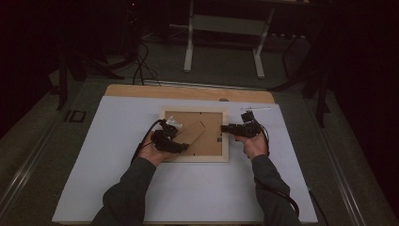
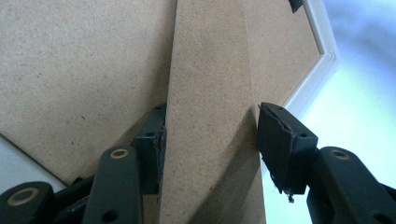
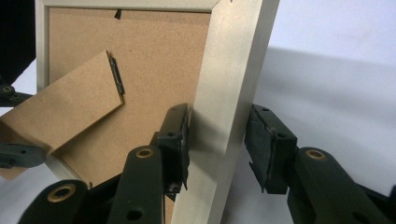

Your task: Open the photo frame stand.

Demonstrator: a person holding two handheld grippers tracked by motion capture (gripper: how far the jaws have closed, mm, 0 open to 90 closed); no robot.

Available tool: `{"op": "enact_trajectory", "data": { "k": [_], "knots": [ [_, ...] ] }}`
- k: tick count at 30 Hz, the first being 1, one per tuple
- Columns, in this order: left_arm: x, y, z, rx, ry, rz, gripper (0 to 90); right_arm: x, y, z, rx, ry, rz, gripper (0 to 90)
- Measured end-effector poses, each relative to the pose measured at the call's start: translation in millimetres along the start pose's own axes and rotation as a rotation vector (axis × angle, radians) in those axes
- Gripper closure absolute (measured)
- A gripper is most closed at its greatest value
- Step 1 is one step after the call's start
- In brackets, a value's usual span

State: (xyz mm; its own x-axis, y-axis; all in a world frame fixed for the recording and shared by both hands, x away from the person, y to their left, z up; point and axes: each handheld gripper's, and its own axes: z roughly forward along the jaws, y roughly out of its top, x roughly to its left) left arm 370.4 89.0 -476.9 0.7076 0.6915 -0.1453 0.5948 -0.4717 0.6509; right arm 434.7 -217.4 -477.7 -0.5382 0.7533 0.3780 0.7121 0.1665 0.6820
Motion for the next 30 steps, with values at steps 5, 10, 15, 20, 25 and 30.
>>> {"op": "enact_trajectory", "data": {
  "k": [5,10,15,20,25,30],
  "knots": [
    [-1.1,1.4,0.4,-0.005,0.020,-0.008,48.4,2.7,1.5,-2.3,-0.018,-0.015,-0.018,60.4],
    [-2.0,2.7,0.5,-0.012,0.034,-0.008,48.9,6.7,2.7,-5.8,-0.048,-0.037,-0.050,60.7],
    [-2.4,3.6,0.9,-0.017,0.044,-0.007,49.3,9.2,3.9,-7.7,-0.063,-0.049,-0.060,61.1],
    [-0.2,5.1,0.8,-0.038,0.036,-0.025,50.7,9.7,4.4,-9.1,-0.075,-0.062,-0.062,61.4],
    [-2.6,7.9,1.9,-0.043,0.056,-0.008,51.0,10.2,5.0,-10.7,-0.091,-0.074,-0.067,61.6],
    [-3.7,9.1,3.2,-0.046,0.074,0.001,51.4,12.0,5.4,-13.3,-0.112,-0.086,-0.080,62.0]
  ]
}}
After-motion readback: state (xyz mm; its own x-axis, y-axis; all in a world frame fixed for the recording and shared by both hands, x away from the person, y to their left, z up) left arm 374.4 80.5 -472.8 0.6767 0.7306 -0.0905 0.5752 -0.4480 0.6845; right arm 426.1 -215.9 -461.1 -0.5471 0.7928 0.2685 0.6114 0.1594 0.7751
